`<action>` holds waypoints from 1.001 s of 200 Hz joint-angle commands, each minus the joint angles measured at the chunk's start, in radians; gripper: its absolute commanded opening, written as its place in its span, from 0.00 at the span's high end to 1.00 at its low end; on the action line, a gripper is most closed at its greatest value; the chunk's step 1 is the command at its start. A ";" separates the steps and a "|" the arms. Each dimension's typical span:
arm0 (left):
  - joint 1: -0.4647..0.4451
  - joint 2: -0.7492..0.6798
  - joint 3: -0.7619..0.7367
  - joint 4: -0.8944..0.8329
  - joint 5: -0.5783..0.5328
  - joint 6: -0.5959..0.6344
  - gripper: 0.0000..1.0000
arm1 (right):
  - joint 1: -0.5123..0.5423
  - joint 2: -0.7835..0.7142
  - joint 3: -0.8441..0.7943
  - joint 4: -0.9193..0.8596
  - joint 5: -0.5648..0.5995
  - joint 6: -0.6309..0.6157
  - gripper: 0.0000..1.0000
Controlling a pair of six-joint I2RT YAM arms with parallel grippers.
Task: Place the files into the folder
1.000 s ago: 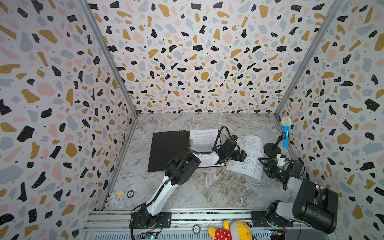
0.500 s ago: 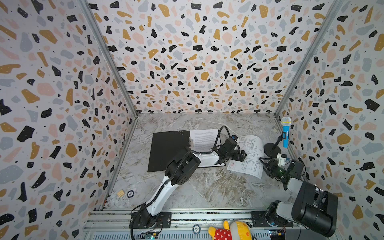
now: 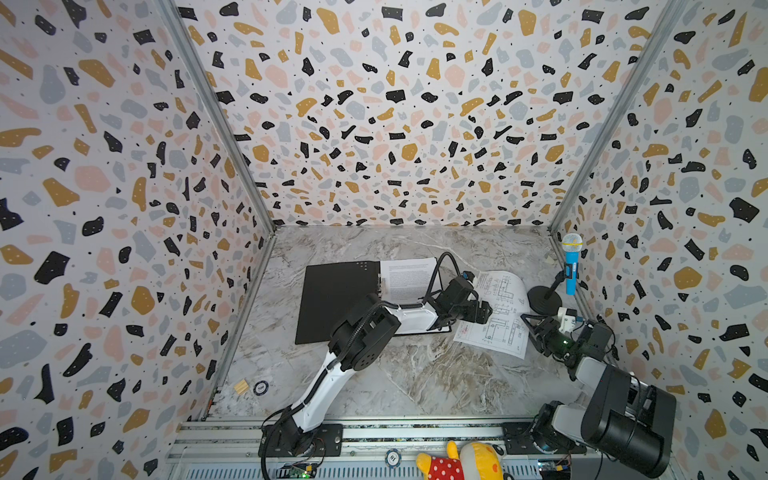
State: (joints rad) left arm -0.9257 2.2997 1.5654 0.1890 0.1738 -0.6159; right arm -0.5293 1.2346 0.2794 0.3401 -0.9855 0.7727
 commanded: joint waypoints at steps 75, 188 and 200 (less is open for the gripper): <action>0.001 -0.008 -0.048 -0.065 -0.004 -0.016 0.05 | -0.005 -0.033 0.003 0.011 -0.024 0.021 0.59; -0.001 -0.033 -0.066 -0.017 0.021 -0.047 0.05 | 0.026 -0.017 0.034 -0.021 0.010 -0.018 0.84; 0.000 -0.036 -0.070 -0.012 0.025 -0.050 0.05 | 0.034 -0.019 0.036 -0.021 0.017 -0.018 0.86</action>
State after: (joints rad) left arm -0.9257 2.2810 1.5284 0.2157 0.1768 -0.6434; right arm -0.5125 1.2167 0.2813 0.3328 -0.9821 0.7738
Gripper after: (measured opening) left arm 0.946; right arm 0.154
